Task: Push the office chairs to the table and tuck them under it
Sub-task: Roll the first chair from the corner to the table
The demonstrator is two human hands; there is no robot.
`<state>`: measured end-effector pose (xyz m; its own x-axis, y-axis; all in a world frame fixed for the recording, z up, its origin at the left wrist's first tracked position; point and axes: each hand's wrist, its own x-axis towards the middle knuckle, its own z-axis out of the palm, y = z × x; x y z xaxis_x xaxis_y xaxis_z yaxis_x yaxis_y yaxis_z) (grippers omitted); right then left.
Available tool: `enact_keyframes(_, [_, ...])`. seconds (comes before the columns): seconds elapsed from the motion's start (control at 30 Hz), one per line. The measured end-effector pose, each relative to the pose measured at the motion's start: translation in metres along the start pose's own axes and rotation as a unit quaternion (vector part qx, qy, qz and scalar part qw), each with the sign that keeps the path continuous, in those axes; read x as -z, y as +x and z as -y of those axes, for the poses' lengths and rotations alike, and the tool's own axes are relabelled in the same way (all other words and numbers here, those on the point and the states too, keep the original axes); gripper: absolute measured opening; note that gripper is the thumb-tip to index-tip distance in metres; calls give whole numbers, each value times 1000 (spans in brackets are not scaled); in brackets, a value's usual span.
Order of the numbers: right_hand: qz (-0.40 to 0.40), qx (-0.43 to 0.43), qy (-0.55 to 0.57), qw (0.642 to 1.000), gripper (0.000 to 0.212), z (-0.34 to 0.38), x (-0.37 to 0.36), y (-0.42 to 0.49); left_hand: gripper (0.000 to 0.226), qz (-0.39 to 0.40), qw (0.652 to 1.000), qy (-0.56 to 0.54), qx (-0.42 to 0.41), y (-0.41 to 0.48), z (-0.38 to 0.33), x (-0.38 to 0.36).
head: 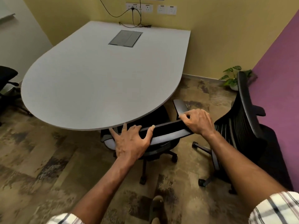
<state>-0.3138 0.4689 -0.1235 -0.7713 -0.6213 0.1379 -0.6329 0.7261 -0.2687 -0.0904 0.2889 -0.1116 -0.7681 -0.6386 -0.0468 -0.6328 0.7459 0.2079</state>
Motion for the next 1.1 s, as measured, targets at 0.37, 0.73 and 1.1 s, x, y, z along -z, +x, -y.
enact_keyframes(0.37, [-134, -11, 67, 989, 42, -32, 6, 37, 81, 30, 999, -7, 31, 30, -48, 0])
enact_keyframes(0.73, [-94, -83, 167, 978, 42, -97, 22, 129, 109, 33, 998, -28, 52, 52, -134, -29])
enact_keyframes(1.1, [-34, -40, 119, 991, 53, -128, 22, 157, 110, 17, 997, -6, 75, 70, -177, -27])
